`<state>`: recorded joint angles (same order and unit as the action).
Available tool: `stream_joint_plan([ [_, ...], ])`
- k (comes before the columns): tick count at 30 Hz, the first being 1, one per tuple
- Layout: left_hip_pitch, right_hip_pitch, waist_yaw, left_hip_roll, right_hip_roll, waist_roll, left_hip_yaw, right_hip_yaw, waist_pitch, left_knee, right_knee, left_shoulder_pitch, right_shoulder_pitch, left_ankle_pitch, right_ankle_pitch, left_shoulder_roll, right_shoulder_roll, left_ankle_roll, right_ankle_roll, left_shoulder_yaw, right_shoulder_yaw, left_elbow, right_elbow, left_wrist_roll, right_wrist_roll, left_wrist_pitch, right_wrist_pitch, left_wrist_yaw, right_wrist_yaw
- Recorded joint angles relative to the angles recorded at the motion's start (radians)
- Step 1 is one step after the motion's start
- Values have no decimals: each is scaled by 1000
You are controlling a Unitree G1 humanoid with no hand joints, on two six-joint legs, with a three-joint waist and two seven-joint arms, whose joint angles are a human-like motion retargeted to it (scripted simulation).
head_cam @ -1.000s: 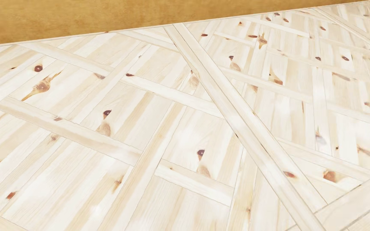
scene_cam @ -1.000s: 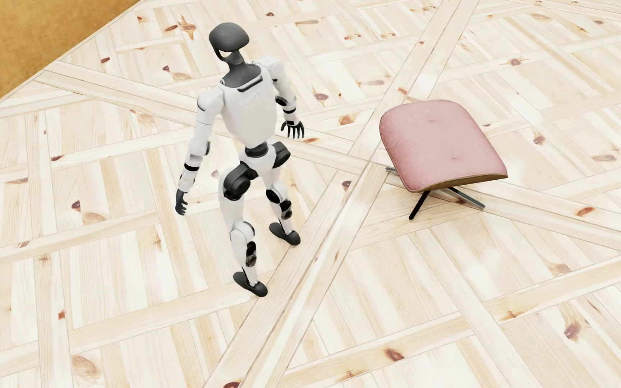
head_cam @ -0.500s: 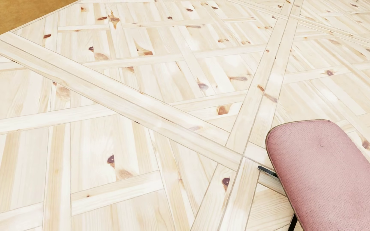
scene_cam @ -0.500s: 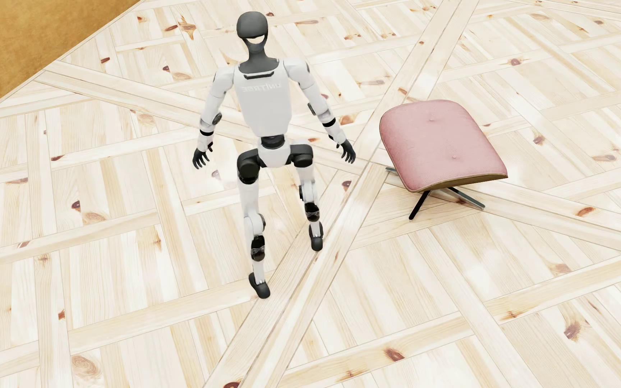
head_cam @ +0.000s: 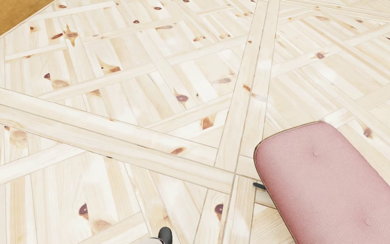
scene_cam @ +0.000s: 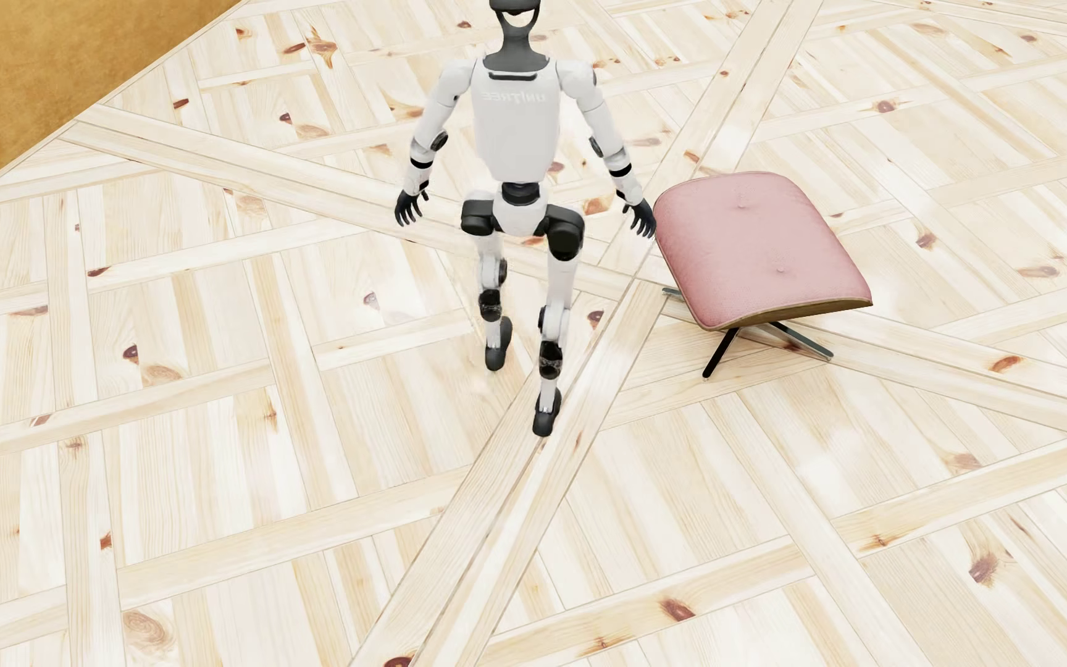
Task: Rest on the pink chair
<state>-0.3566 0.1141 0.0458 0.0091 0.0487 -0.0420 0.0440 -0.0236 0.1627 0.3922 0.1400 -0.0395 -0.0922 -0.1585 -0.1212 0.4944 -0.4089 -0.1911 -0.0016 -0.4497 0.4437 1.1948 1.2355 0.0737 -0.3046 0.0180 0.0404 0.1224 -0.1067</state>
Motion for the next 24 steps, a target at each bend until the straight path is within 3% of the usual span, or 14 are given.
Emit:
stream_joint_plan([
  [1, 2, 38, 1, -7, 6, 0, 14, -7, 7, -50, -5, 2, -4, 11, -16, 5, 1, 7, -4, 10, 7, 5, -10, 1, -5, 5, -4, -5, 2],
  [4, 28, 132, 4, 0, 24, -5, 40, -31, -12, -23, 31, 28, 22, 110, -57, 16, 3, -82, -8, 41, 2, 10, -28, 1, -23, 11, -12, -9, 5],
  [5, 67, 125, 4, -7, 14, -14, 51, -47, -31, -47, 110, 44, 39, 125, -80, 21, 2, -39, 0, 68, -10, 4, -33, 13, -33, 15, -11, -23, 12],
  [6, 85, 82, 3, -25, -9, -30, 30, -54, -42, -37, 247, 49, 48, 130, -82, 20, 5, -17, 44, 68, -27, 5, -23, 13, -35, 11, -11, -15, 9],
  [7, 117, 12, -5, -40, -50, -41, 15, -44, -51, -42, 434, 54, 62, 134, -36, 15, 8, -9, 141, 56, -30, 12, -6, 10, -21, 15, -10, -5, -1],
  [8, 176, -59, -21, -50, -101, -51, 26, -55, -49, -76, 631, 67, 69, 139, 114, 15, 5, 29, 295, 58, -24, 2, 5, 20, -20, 19, -10, -18, 22],
  [9, 230, -137, -38, -52, -144, -59, 42, -64, -29, -97, 804, 62, 58, 141, 149, 20, 1, 69, 305, 65, -37, -14, 5, 35, -35, 18, -8, -29, 40],
  [12, 305, -352, -80, -10, -177, -43, 32, 20, -21, -121, 930, 34, 60, 128, 103, 15, 4, 68, 231, 38, -48, -24, 4, 37, -60, 11, 4, 14, 18],
  [15, 329, -434, -109, 63, -203, -34, 27, 68, -12, -103, 694, 6, 60, 101, 76, 17, 10, 28, 129, 4, -70, -54, 0, 27, -75, -17, 4, 31, 8],
  [17, 290, -415, -108, 111, -238, -29, 2, 107, -25, -33, 482, 11, 84, 82, 127, 5, 8, -16, 127, -36, -96, -72, -2, 18, -48, -29, -5, 50, -38],
  [19, 251, -376, -104, 155, -272, -15, -37, 169, -31, 18, 374, 8, 105, 80, 211, -14, -7, -33, 146, -43, -101, -80, -25, 40, -36, 0, 46, 72, -35],
  [20, 226, -360, -97, 172, -280, -16, -58, 166, -38, 24, 374, 12, 112, 101, 215, -17, -10, -49, 173, -47, -106, -88, -24, 39, -25, 0, 41, 73, -46],
  [22, 179, -313, -82, 204, -267, -20, -98, 124, -38, -5, 407, 6, 117, 183, 67, -18, -12, -81, 184, -37, -113, -98, -30, 45, -23, 3, 34, 75, -59],
  [24, 114, -255, -68, 235, -231, -20, -127, 90, -26, -66, 375, -16, 107, 324, -78, -12, -14, -113, 150, -32, -108, -108, -37, 29, 6, -2, 20, 95, -96],
])
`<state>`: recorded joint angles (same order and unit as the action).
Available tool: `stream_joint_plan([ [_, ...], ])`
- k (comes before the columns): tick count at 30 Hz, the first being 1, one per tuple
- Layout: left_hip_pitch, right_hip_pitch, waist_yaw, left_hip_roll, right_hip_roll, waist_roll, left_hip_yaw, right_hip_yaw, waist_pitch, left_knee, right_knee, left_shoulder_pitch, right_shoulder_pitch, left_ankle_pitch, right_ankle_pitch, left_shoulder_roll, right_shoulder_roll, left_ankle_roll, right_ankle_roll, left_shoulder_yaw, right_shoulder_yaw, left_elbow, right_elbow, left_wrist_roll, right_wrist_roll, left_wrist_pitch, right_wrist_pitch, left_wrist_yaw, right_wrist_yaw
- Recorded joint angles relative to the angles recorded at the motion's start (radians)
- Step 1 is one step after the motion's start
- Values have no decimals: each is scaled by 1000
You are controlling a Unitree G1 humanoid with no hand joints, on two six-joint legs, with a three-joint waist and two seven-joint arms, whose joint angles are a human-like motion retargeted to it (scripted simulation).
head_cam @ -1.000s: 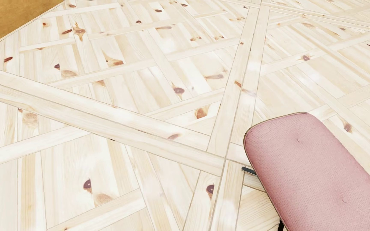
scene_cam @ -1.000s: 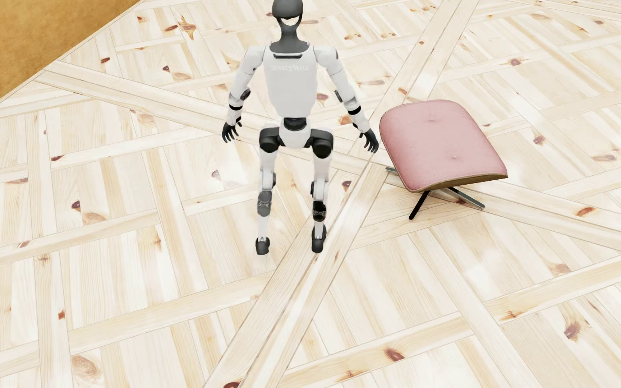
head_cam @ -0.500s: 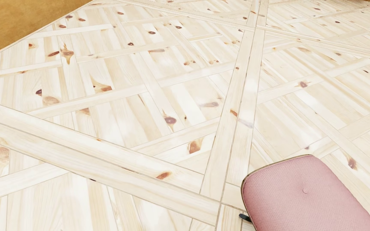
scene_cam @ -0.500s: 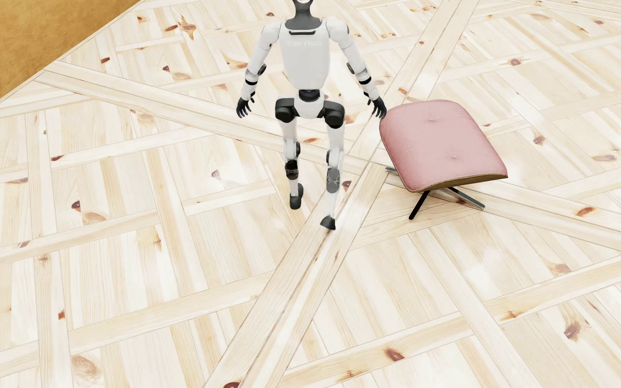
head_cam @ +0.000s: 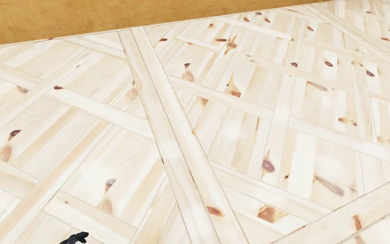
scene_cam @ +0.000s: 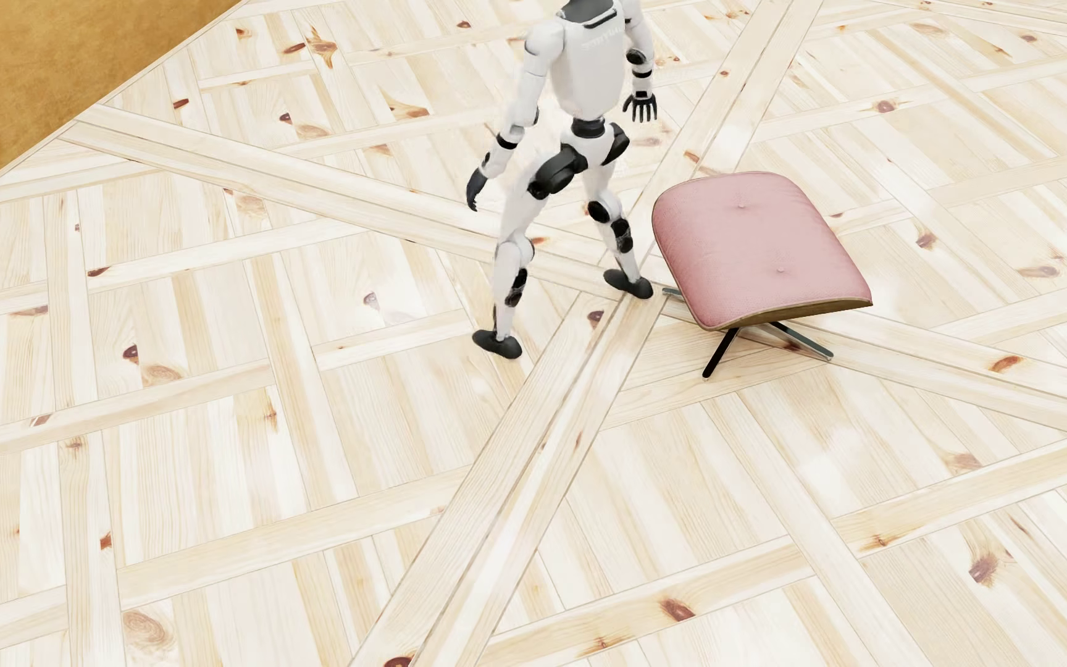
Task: Rest on the pink chair
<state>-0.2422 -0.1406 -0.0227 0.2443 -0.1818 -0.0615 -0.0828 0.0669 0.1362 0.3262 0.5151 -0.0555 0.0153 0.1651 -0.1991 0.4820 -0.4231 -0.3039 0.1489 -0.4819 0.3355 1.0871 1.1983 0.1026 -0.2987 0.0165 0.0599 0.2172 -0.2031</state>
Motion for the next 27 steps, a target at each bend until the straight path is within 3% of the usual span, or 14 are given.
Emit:
stream_joint_plan([
  [1, -36, 6, 5, 5, 26, 3, -1, -15, 5, -38, -9, -18, -18, 75, -33, -3, 1, -9, -31, -7, -1, 7, 10, -20, 26, -3, -3, 15, -23],
  [2, -64, -4, 6, 0, 52, 6, 1, -28, 14, -53, -1, -28, -39, 62, -30, -6, -1, -27, -49, -25, 4, 8, 19, -26, 35, 0, 1, 25, -30],
  [4, -104, -2, 12, -53, 86, 2, 17, -59, 44, 15, -15, -60, -48, -59, -32, -8, -4, -30, -90, -61, -12, 21, 0, -12, 36, -1, 2, 18, -65],
  [5, -122, 2, 21, -85, 104, 8, 17, -61, 49, 100, -48, -68, -43, -175, -6, -6, -8, 18, -105, -78, -22, 17, -11, 16, 46, 3, 3, 9, -69],
  [6, -103, 27, 27, -114, 110, -2, 39, -78, 83, 160, -98, -89, -59, -247, 28, -6, 3, 64, -56, -131, -2, 27, 9, 9, 25, -25, -68, 25, -116],
  [9, -47, 31, 27, -172, 134, -2, 113, -113, 97, 276, -185, -112, -82, -339, 71, 14, 25, 137, -79, -126, -8, 14, 31, 43, -15, -32, -59, -17, -56],
  [15, 102, -68, 4, -218, 150, 6, 142, -120, 100, 111, -153, -162, -124, -333, 73, 25, 50, 161, -108, -139, 3, 26, 27, 45, -26, -23, -58, -24, -42],
  [18, 139, -77, -1, -219, 149, 37, 145, -133, 117, 27, -133, -179, -125, -331, 71, 7, 36, 177, -103, -147, 12, 25, 7, 45, -23, -21, -77, -13, -69],
  [23, 75, -215, -2, -251, 104, 23, 130, -86, 160, 111, 101, -209, -161, -332, 39, 20, 23, 175, -92, -150, 4, -13, -37, 86, -50, -16, -59, -28, -40],
  [27, -64, -319, -8, -245, 127, 31, 100, -3, 206, 292, 289, -261, -223, -386, 7, 35, 22, 160, -77, -171, 40, -22, -53, 70, -70, -6, -41, -15, -12],
])
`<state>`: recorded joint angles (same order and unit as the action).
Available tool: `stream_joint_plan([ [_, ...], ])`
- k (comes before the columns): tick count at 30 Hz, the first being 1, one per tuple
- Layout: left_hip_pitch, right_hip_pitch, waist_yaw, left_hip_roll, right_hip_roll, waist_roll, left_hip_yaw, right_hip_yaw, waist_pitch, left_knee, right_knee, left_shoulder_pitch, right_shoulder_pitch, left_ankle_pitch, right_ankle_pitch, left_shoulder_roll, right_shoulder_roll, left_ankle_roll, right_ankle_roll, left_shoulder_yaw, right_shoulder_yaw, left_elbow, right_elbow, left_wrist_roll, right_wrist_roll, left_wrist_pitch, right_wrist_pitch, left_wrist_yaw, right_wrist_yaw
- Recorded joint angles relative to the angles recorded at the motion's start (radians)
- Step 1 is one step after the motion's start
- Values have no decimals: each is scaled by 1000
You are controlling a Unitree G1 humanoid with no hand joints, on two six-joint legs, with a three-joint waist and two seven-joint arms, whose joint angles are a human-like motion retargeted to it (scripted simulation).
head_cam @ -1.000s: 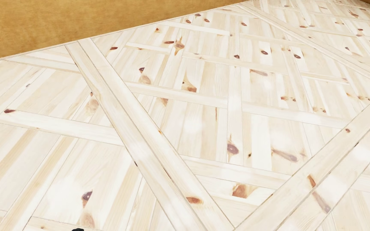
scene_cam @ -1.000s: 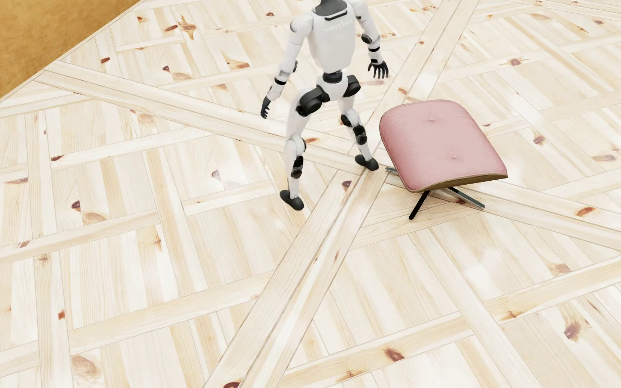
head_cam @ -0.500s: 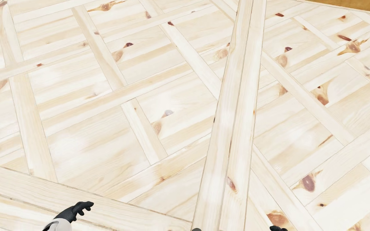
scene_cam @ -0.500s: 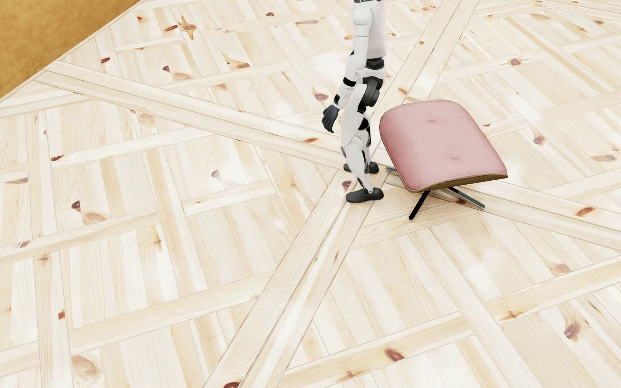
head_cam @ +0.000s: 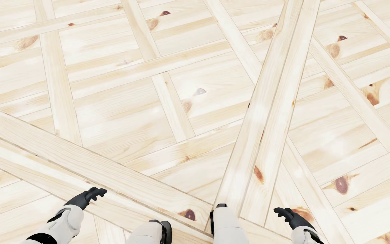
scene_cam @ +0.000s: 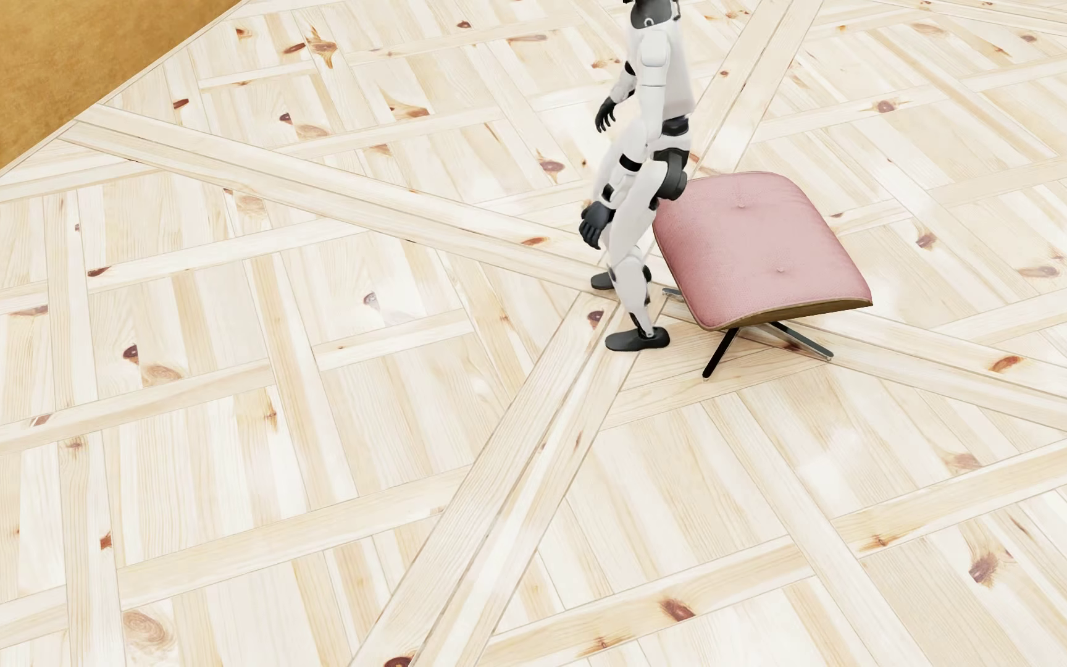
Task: Rest on the pink chair
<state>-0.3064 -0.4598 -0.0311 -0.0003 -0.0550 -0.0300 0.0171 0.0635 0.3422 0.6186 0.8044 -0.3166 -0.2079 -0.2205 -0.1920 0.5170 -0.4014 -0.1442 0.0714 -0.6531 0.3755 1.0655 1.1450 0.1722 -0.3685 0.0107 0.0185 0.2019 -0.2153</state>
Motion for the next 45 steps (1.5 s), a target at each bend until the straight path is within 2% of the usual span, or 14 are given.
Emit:
stream_joint_plan([
  [2, -83, -35, 10, 9, 4, -12, -7, -3, 27, 95, 49, -45, -37, -20, 8, 8, 6, -15, 16, -19, 2, -10, -9, 2, -8, 0, 0, 0, -1],
  [4, -172, -62, 26, 3, 6, -19, -27, -11, 54, 204, 53, -99, -79, -52, -56, 2, 3, 9, -35, -32, 1, -15, -27, 5, -23, -17, -7, 16, -10],
  [6, -265, -163, 30, 4, 15, -24, -47, 8, 94, 327, 179, -150, -141, -90, -86, 3, 2, 17, -35, -43, 13, -33, -37, 6, -51, -25, -10, 24, 9],
  [7, -335, -230, 23, -1, 7, -9, -62, 30, 68, 391, 241, -150, -139, -123, -106, -15, -8, 31, -72, 9, 31, -31, -62, 4, 24, -6, 31, -1, -15],
  [10, -466, -360, 25, 3, 2, -3, -75, 48, 97, 532, 384, -215, -208, -163, -155, -43, -16, 22, -78, -4, 46, -24, -80, -14, 23, -6, 39, 14, -20],
  [14, -598, -503, 28, 7, -11, -4, -87, 71, 134, 659, 530, -289, -291, -179, -185, -58, -27, 3, -68, -22, 84, -39, -95, -2, 19, -5, 45, 10, -22],
  [22, -807, -708, 34, -1, -4, 6, -125, 114, 214, 879, 754, -414, -447, -222, -231, -62, -29, 0, -67, -70, 150, -88, -89, 6, 30, -5, 58, 19, -32],
  [26, -899, -807, 30, -13, 18, 0, -137, 146, 258, 970, 851, -486, -540, -230, -225, -67, -25, -8, -91, -95, 187, -90, -74, 0, 45, -6, 68, 29, -33],
  [29, -945, -849, 33, -12, 16, -5, -144, 154, 289, 1017, 898, -529, -584, -219, -216, -76, -20, -17, -85, -129, 195, -98, -72, 4, 53, -3, 68, 34, -44],
  [35, -938, -834, 30, 7, 18, -11, -146, 148, 292, 1088, 970, -455, -537, -150, -176, -97, 9, -37, -94, -105, 179, -124, -80, 14, 36, 2, 75, 36, -22],
  [39, -919, -807, 34, 7, 20, -11, -148, 145, 270, 1120, 996, -378, -475, -130, -172, -97, 18, -19, -92, -99, 159, -107, -119, 40, 33, 23, 72, -6, 28],
  [43, -902, -784, 32, 13, 28, -4, -151, 141, 237, 1162, 1023, -329, -423, -132, -178, -114, 19, -5, -95, -85, 156, -62, -160, 27, 2, 47, 88, -54, 121],
  [45, -893, -774, 28, 17, 28, -2, -154, 139, 226, 1178, 1036, -308, -409, -130, -175, -122, 38, 2, -92, -89, 144, -51, -147, 17, 12, 51, 94, -45, 130],
])
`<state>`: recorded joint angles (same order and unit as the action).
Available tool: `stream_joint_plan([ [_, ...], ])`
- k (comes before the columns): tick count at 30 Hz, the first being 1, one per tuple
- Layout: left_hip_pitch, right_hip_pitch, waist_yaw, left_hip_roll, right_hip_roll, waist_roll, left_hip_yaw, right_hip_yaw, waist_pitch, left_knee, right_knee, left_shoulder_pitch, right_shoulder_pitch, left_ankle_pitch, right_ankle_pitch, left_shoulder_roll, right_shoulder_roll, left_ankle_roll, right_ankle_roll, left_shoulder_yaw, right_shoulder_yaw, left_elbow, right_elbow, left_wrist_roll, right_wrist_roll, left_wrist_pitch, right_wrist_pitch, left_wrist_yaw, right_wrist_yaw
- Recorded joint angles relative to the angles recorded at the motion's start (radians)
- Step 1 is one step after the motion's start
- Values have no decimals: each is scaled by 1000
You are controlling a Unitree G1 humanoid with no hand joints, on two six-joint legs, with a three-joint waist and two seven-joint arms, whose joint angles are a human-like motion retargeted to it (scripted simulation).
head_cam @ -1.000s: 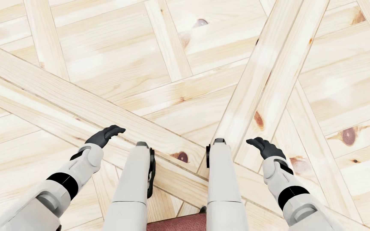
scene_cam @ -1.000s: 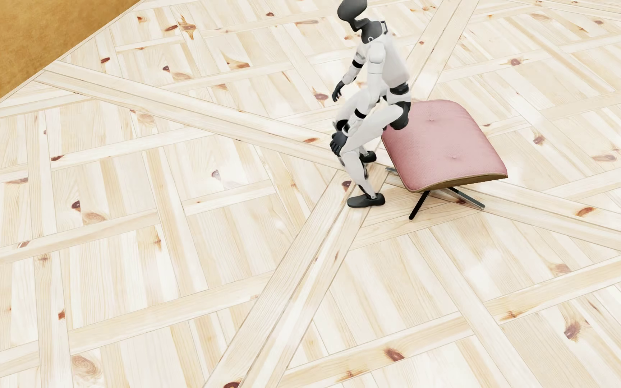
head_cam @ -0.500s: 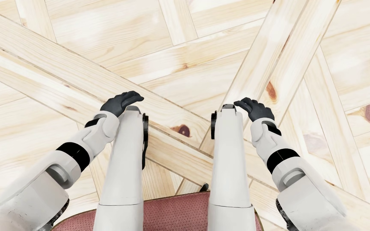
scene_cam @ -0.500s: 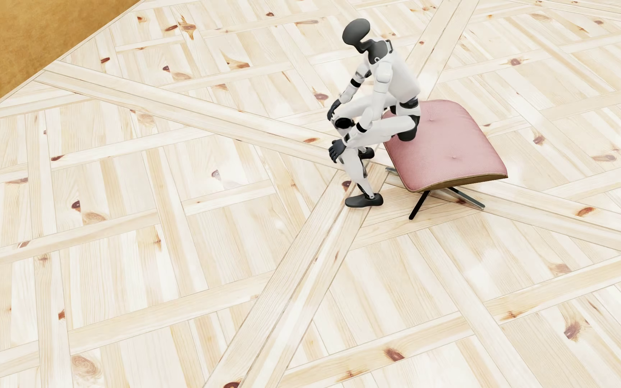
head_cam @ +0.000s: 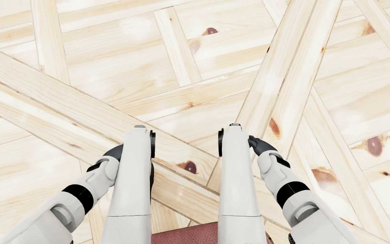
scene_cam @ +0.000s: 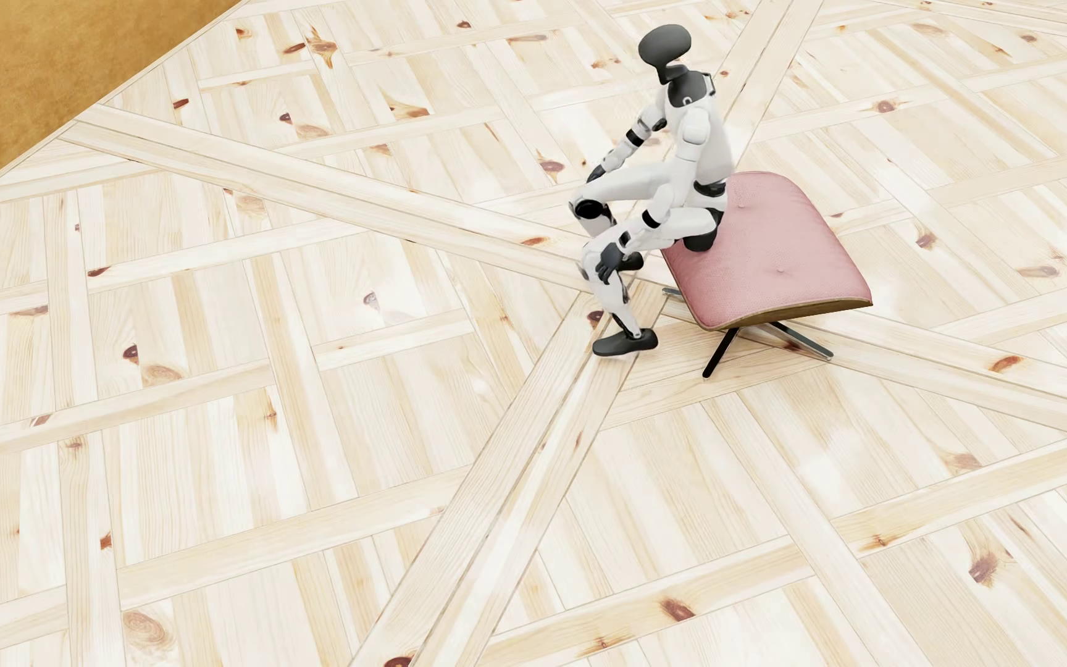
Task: Rest on the pink chair
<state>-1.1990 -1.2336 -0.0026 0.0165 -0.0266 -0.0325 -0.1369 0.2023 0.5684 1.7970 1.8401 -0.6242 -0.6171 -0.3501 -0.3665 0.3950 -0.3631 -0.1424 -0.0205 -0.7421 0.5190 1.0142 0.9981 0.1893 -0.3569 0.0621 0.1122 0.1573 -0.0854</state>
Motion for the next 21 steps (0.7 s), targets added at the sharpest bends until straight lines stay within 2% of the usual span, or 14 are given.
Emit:
stream_joint_plan([
  [1, 9, 6, -1, -5, 0, 0, 2, -3, -4, 4, 5, 5, 3, 0, 2, -5, 9, 18, -1, 1, -7, 10, 14, -13, 8, 3, 3, 7, -6],
  [5, 32, 29, -4, 1, -2, 7, 2, -7, -12, 34, 28, 26, 17, 1, 4, -17, 15, 23, 4, 20, -15, 57, 73, -58, 38, -5, -3, 52, -51],
  [6, 33, 31, -2, 3, 1, 5, 1, -8, -14, 42, 33, 18, 17, 2, 7, -18, 14, 15, 4, 29, -26, 82, 91, -88, 56, -4, -3, 55, -66],
  [9, 42, 41, -5, 4, 5, 2, 1, -9, -15, 52, 43, 21, 17, 7, 10, -13, 11, 20, 0, 37, -37, 121, 145, -118, 102, 1, -4, 57, -92],
  [15, 63, 57, -4, -6, 4, 2, 1, -11, -28, 57, 52, 54, 35, 15, 15, -23, 24, 35, -7, 60, -31, 179, 255, -147, 122, 19, 40, 28, -36],
  [21, 64, 58, -4, -8, 8, 3, 2, -10, -26, 57, 52, 56, 37, 16, 15, -15, 18, 32, -9, 71, -31, 214, 280, -153, 122, 34, 52, 6, -23],
])
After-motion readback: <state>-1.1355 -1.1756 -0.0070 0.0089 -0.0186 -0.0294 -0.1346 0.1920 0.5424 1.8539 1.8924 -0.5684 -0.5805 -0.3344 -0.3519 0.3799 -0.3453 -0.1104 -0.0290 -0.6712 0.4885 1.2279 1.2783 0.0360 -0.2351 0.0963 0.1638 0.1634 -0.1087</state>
